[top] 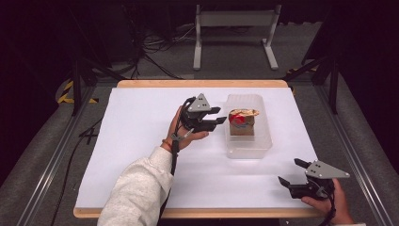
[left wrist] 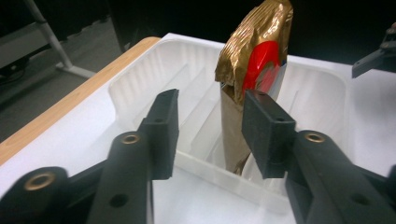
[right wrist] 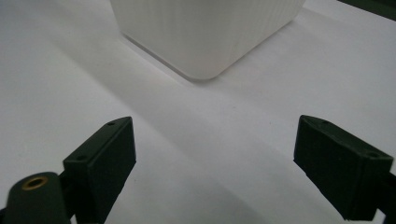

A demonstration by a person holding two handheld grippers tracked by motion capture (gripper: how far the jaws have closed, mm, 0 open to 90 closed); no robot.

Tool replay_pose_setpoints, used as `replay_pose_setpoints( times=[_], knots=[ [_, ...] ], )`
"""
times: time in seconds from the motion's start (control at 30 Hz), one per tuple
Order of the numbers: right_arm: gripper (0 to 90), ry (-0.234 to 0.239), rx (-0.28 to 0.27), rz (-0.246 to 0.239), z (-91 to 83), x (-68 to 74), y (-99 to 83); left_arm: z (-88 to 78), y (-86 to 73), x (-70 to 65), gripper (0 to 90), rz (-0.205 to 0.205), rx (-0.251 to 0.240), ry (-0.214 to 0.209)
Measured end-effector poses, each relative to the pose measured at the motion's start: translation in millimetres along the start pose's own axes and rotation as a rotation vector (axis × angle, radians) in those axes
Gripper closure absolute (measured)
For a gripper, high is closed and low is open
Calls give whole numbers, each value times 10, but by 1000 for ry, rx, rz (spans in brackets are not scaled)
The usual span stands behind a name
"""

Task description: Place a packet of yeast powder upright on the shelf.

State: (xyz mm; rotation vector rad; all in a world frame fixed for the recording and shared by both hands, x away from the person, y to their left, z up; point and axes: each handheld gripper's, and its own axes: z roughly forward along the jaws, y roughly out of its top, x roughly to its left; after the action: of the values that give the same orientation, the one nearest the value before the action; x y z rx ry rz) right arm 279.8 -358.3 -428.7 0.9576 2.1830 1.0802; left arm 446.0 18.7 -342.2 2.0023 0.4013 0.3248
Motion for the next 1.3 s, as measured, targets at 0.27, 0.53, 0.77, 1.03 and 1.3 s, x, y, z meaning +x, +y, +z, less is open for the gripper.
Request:
replay_pose_setpoints(
  times=[0.27, 0.53, 0.77, 1.03, 1.3],
  knots=[
    [135, -2, -3, -3, -10, -3, 3, -42, 14, -12, 433, 17, 35, 26],
    [135, -4, -2, -2, -9, -6, 4, -119, -10, -25, 344, 34, 79, 29],
    [135, -5, 0, -3, -9, -5, 4, -179, -63, -56, 243, 50, 128, 58],
    [133, -6, 0, -7, -6, 4, 6, -242, -157, -85, 150, 56, 184, 79],
    [132, -4, 6, -11, 5, 10, 3, -358, -344, -93, 105, 88, 225, 123]
  ],
)
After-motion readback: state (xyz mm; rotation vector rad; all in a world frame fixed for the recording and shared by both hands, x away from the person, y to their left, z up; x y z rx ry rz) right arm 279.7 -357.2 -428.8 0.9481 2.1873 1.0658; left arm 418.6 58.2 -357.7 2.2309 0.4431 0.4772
